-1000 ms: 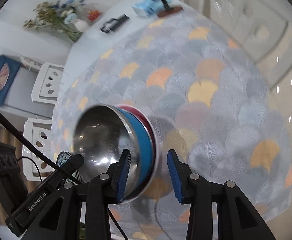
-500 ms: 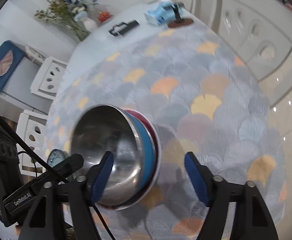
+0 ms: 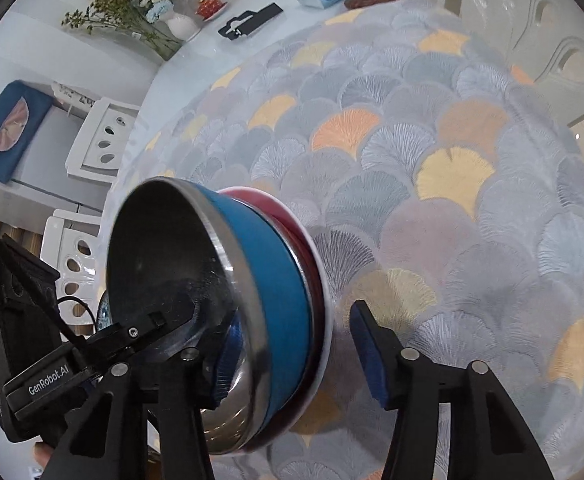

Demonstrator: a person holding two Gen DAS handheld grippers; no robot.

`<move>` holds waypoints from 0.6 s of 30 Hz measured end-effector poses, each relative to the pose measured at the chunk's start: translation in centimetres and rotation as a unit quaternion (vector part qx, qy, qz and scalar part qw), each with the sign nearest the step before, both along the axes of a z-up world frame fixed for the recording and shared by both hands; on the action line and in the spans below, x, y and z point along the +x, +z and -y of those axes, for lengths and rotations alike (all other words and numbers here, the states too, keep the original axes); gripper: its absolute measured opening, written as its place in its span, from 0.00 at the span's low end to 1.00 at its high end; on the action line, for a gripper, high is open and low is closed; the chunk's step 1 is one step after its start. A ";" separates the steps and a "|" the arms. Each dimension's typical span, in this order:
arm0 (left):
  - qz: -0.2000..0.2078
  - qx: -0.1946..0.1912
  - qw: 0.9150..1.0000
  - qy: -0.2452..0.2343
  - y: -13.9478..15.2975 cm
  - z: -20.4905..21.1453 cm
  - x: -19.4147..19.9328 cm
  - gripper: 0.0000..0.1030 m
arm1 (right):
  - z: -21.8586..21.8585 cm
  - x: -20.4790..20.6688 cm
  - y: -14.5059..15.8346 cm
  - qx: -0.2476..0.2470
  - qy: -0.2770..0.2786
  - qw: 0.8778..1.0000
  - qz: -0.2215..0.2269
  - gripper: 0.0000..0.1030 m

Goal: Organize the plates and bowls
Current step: 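Close the left gripper on the rims of the nested bowl stack, then lift the nested bowls and carry them over the plate stack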

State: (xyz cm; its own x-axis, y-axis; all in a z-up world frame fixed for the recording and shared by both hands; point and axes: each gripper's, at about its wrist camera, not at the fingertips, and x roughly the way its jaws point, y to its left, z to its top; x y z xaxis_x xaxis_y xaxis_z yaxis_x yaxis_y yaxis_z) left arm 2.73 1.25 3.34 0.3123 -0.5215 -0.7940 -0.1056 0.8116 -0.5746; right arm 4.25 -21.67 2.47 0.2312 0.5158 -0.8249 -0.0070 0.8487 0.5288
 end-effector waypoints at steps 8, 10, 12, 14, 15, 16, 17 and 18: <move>0.005 0.031 0.999 -0.014 0.5 0.7 0.0 0.33 | -0.6 0.4 0.4 -0.007 0.011 1.000 -0.001 0.46; 0.008 0.032 0.999 -0.010 0.8 0.7 0.0 0.33 | -1.0 0.6 0.8 -0.024 0.019 1.000 0.003 0.46; 0.014 0.039 0.999 -0.009 1.3 0.8 0.1 0.33 | -1.4 0.9 1.4 -0.037 0.028 0.999 0.013 0.46; 0.019 0.046 0.999 -0.007 1.9 0.8 0.4 0.33 | -1.8 1.4 2.0 -0.045 0.039 0.998 0.021 0.47; 0.021 0.047 0.999 -0.003 2.2 0.7 0.5 0.33 | -1.8 1.7 2.3 -0.045 0.040 0.998 0.022 0.47; 0.023 0.046 0.999 0.003 2.6 0.5 0.7 0.33 | -1.9 2.0 2.6 -0.045 0.041 0.998 0.024 0.47; 0.025 0.045 0.999 0.008 2.9 0.4 0.8 0.33 | -2.1 2.3 2.9 -0.044 0.043 0.998 0.026 0.47; 0.029 0.044 0.999 0.013 3.3 0.2 0.9 0.33 | -2.3 2.6 3.4 -0.044 0.046 0.998 0.029 0.47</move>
State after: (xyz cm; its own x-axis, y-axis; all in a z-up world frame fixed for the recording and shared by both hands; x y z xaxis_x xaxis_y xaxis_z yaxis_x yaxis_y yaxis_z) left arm 3.58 1.05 6.60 0.3715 -0.4416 -0.8167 -0.0957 0.8567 -0.5068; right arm 6.85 -19.38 5.89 0.2357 0.4637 -0.8541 -0.1153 0.8860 0.4492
